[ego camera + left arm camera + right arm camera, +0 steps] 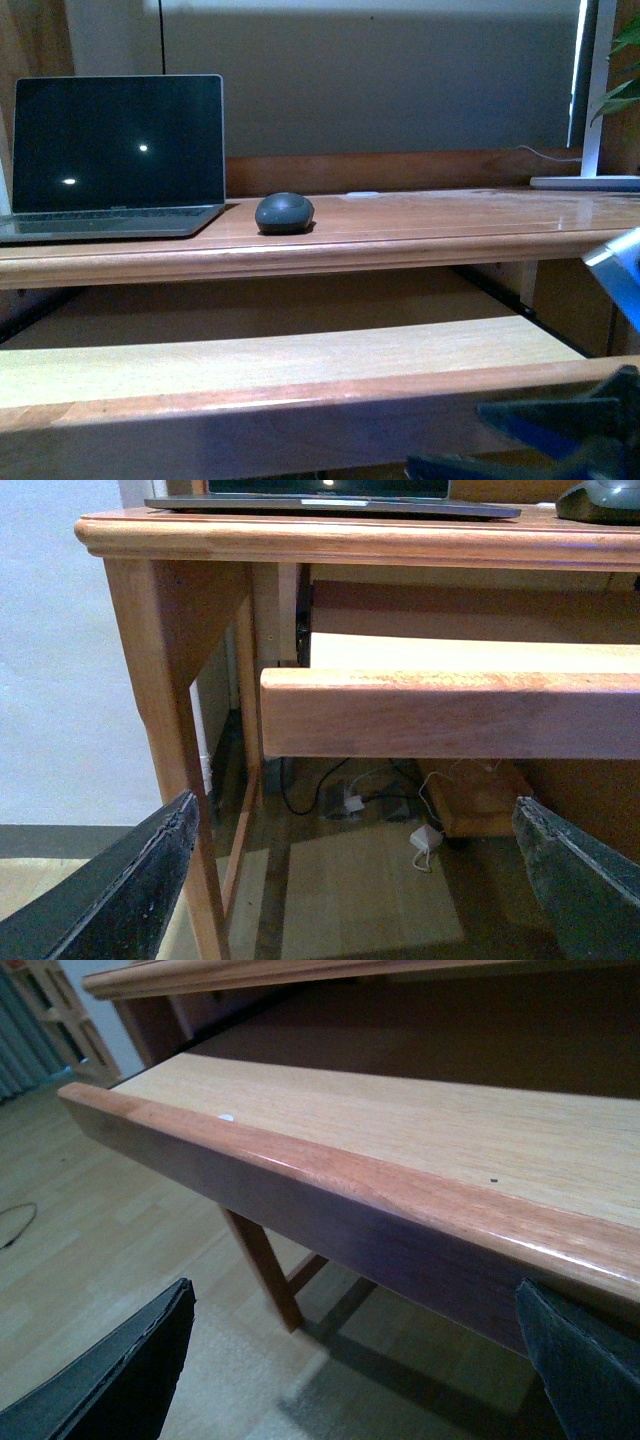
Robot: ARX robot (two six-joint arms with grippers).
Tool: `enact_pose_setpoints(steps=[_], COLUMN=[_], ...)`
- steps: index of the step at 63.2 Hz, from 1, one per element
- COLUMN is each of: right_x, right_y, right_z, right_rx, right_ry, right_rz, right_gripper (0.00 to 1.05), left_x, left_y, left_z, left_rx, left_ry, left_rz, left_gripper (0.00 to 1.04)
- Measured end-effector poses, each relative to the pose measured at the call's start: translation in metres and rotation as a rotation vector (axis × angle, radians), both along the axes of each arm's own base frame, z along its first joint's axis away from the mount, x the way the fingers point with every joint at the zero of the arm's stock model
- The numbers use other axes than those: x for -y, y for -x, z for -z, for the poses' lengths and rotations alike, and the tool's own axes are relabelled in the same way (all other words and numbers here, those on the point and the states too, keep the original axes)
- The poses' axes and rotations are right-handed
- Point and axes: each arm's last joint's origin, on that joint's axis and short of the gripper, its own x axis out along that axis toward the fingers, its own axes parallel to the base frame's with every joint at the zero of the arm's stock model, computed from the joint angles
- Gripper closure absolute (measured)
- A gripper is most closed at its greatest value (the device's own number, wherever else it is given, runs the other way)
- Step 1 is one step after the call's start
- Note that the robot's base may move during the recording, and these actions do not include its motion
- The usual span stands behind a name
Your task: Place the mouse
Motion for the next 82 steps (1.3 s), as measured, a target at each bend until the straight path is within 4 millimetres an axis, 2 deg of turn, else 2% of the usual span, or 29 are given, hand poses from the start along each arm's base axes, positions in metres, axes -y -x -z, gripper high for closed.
enact_pose_setpoints(steps=[10, 27, 40, 51, 62, 67, 75, 82], right_x=[-0.029, -0.071, -0.09, -0.097, -0.096, -0.087, -0.054, -0.019], right_y=[-0.028, -0.063, -0.081, -0.083, -0.082, -0.081, -0.074, -0.059], right_z=[-0.001, 0.001, -0.001, -0.001, -0.004, -0.005, -0.015, -0.02], right_rx=[0.004, -0.001, -0.002, -0.02, -0.039, -0.041, -0.031, -0.012], right_ry=[0.007, 0.042, 0.043, 0.031, -0.013, -0.027, -0.04, -0.056], right_rz=[0.106, 0.273, 0.377, 0.439, 0.441, 0.436, 0.503, 0.553], right_gripper=[0.07, 0.07, 0.07, 0.07, 0.07, 0.07, 0.07, 0.07], left_x=[0.0, 0.0, 0.0, 0.0, 0.0, 0.0, 0.0, 0.0], left_y=[0.0, 0.0, 0.0, 0.0, 0.0, 0.0, 0.0, 0.0], left_z=[0.0, 0.0, 0.0, 0.0, 0.0, 0.0, 0.0, 0.0], left_rx=[0.0, 0.0, 0.0, 0.0, 0.0, 0.0, 0.0, 0.0], left_ry=[0.0, 0.0, 0.0, 0.0, 0.0, 0.0, 0.0, 0.0], left_rz=[0.0, 0.0, 0.0, 0.0, 0.0, 0.0, 0.0, 0.0], left_gripper=[0.08, 0.08, 0.08, 0.08, 0.08, 0.08, 0.08, 0.08])
